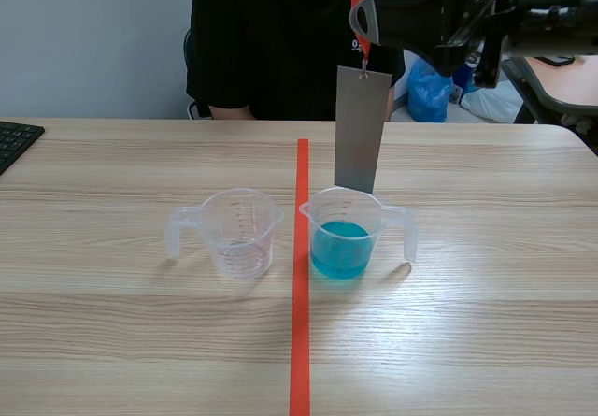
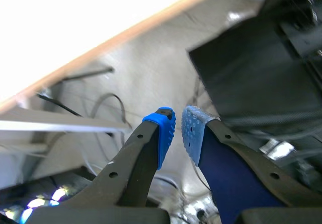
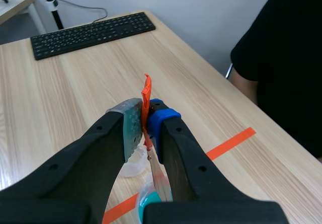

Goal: Do the redox reaction experiment.
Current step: 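Move the plate over the blue solution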

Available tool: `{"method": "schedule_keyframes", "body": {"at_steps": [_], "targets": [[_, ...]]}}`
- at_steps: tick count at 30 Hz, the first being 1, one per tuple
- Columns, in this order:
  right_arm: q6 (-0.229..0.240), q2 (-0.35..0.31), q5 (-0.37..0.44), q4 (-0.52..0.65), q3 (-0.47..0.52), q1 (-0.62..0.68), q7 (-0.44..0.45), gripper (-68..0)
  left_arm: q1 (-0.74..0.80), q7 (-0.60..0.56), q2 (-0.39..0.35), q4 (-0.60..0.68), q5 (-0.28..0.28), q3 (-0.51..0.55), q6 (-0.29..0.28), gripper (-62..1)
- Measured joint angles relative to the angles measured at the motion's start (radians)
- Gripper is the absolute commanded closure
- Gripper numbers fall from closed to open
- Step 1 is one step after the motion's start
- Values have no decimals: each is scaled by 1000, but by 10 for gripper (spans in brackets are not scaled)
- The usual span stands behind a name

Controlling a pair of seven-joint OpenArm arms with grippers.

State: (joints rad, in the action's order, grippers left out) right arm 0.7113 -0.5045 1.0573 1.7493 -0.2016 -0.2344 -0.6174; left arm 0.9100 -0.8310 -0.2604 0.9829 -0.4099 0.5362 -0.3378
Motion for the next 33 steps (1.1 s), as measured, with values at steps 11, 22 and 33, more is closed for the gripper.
{"method": "schedule_keyframes", "body": {"at_steps": [11, 22, 33], "targets": [[0, 0, 6, 0, -6, 0, 0, -15, 50, -286, -257, 1, 183, 0, -240, -85], [0, 0, 7, 0, -6, 0, 0, -15, -233, -271, -504, 27, 322, -93, -357, -39], [0, 0, 6, 0, -6, 0, 0, -15, -517, 14, -529, 193, 458, -388, -357, -39]]}}
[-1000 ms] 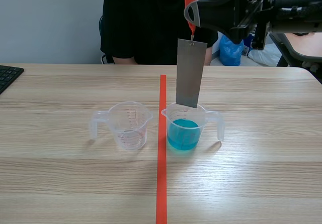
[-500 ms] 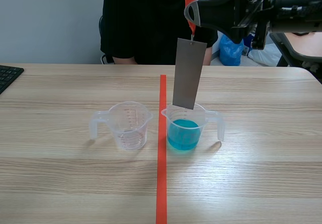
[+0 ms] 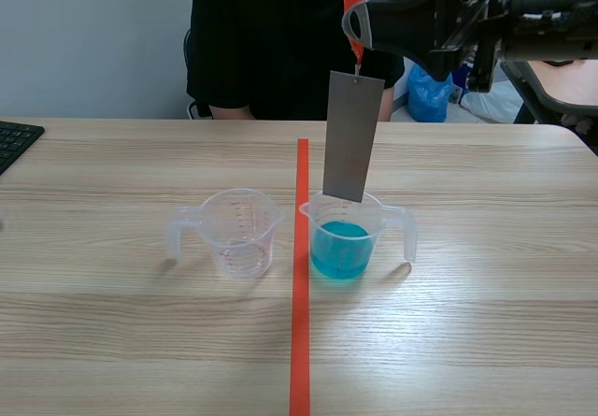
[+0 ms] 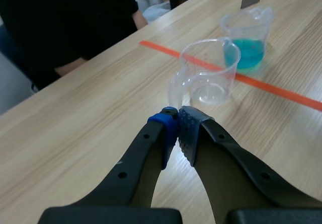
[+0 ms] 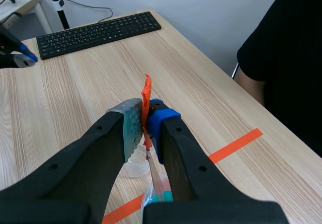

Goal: Do the redox reaction experiment.
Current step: 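Move the plate over the blue solution, then point at the plate with the left hand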

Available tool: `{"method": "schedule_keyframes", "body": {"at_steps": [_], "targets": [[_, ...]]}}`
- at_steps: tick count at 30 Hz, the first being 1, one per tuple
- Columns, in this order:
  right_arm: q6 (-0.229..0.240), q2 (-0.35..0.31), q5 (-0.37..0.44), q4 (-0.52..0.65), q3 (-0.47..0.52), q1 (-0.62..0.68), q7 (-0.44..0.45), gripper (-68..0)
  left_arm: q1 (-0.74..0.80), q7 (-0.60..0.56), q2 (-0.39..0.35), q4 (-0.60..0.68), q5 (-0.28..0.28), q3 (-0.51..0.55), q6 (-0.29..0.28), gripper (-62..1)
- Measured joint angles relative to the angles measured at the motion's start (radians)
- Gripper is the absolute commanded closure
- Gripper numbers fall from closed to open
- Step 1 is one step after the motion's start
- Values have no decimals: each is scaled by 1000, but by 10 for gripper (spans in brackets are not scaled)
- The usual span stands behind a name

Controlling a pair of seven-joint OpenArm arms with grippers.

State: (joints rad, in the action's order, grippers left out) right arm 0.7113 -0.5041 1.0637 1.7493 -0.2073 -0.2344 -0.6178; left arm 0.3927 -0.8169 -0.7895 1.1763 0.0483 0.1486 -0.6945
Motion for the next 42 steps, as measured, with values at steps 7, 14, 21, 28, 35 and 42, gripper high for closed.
{"method": "schedule_keyframes", "body": {"at_steps": [7, 14, 21, 28, 35, 42], "targets": [[0, 0, 0, 0, 0, 0, 0, -15, -166, 204, 11, 64, 198, -177, 0, -40], [0, 0, 0, 0, 0, 0, 0, -15, -305, 377, 85, 82, 233, -327, 0, -40], [0, 0, 0, 0, 0, 0, 0, -15, -428, 457, 217, 80, 233, -448, 0, -40], [0, 0, 0, 0, 0, 0, 0, -15, -530, 525, 340, 46, 233, -537, 0, -40], [0, 0, 0, 0, 0, 0, 0, -15, -553, 547, 426, -48, 233, -544, 0, -40], [0, 0, 1, 0, 0, 0, 0, -15, -607, 551, 495, -145, 233, -544, 0, -40]]}}
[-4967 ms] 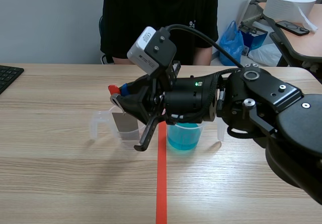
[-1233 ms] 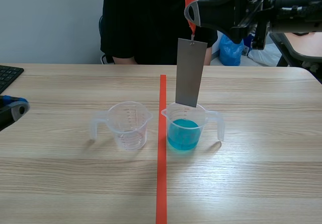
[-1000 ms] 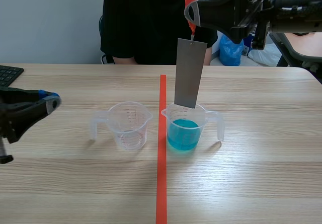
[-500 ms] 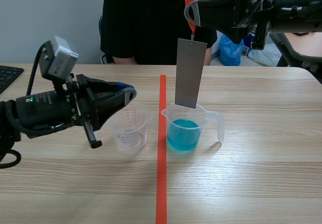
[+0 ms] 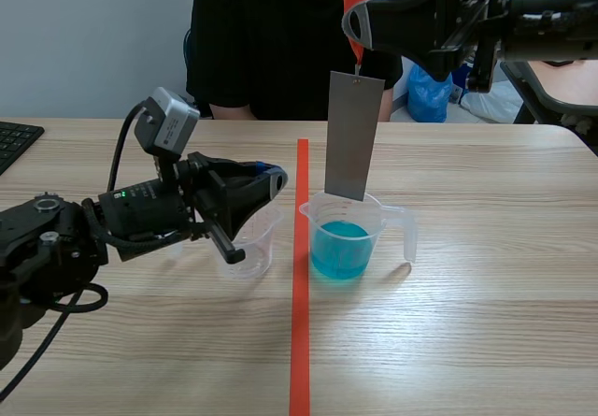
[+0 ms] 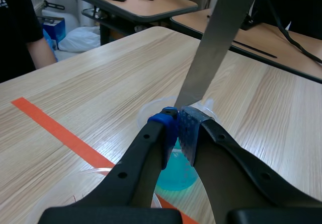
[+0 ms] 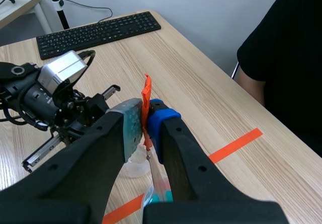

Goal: Do the redox reaction experiment.
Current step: 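Point at the plate with the left hand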

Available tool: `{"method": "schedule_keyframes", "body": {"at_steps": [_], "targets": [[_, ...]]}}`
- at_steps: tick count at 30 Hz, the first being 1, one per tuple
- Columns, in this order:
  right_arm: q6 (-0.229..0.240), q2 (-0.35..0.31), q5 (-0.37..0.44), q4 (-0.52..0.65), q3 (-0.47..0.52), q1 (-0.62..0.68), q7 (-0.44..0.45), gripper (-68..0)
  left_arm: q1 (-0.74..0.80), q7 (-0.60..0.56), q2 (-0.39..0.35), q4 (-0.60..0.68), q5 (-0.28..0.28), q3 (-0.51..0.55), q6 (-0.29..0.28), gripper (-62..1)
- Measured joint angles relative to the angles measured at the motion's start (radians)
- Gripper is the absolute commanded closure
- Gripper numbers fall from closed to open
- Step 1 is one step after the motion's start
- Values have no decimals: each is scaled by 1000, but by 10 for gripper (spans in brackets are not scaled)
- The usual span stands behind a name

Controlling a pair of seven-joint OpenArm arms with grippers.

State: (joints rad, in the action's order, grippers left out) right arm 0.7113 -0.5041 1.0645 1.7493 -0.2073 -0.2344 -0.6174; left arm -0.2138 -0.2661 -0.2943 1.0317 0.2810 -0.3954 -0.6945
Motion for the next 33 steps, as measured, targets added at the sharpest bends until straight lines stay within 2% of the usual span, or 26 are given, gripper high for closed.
{"method": "schedule_keyframes", "body": {"at_steps": [14, 33], "targets": [[0, 0, 2, 0, 0, 0, 0, -15, -43, 48, 70, -8, -8, 0, 0, -40], [0, 0, 3, 0, 0, 0, 0, -15, -47, 56, 76, -8, -12, 0, 0, -40]]}}
